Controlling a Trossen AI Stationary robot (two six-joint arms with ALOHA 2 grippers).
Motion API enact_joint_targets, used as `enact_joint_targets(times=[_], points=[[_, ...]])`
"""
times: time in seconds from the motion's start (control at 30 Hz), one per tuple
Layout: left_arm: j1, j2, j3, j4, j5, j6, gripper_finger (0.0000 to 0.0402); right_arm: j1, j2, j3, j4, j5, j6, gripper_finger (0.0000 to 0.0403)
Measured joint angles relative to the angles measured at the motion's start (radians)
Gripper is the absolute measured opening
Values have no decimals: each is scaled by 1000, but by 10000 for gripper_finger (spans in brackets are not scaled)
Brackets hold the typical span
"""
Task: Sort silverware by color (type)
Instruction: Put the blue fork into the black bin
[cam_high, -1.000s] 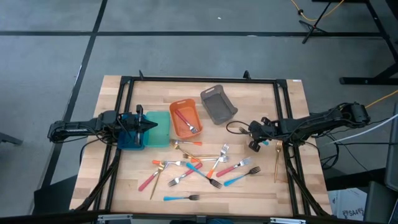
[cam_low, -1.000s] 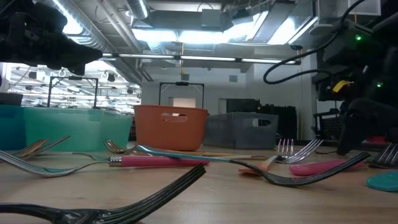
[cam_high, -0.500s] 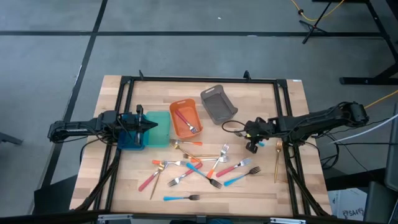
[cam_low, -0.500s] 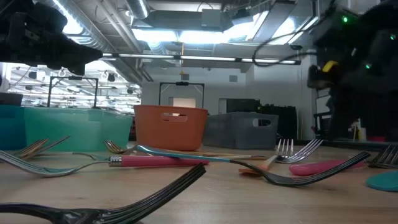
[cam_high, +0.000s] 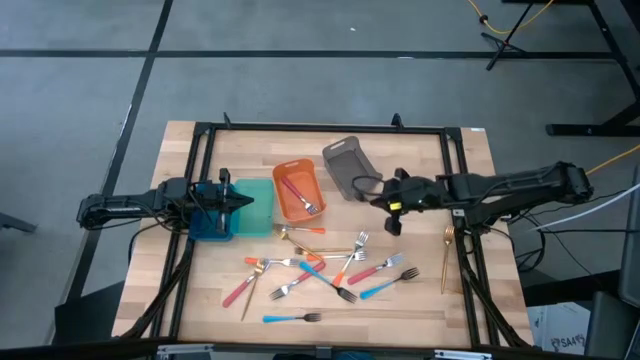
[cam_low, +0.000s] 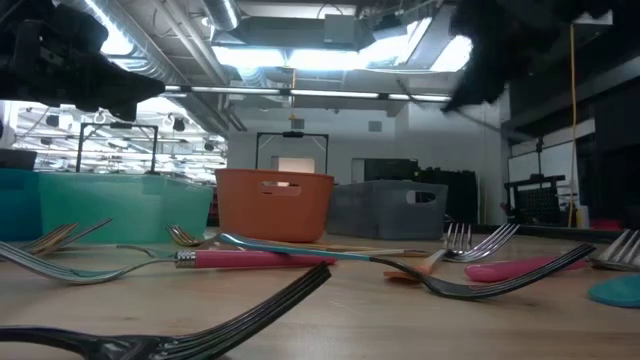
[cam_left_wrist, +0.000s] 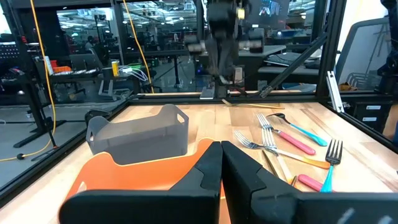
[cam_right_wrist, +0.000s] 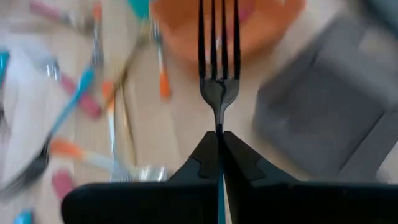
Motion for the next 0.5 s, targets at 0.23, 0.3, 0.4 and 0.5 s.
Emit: enact_joint_targets(times=[0.23,0.3,0.4,0.5], points=[[0,0,0,0,0,0,2,-85,0,106,56,-2,-78,1],[0,0,0,0,0,0,2,-130,0,121,73,-29,-79,1],[0,0,0,0,0,0,2,-209,16,146,75,-79,-78,1],[0,0,0,0,-5,0,1,-287,61,176,69,-139,-78,1]])
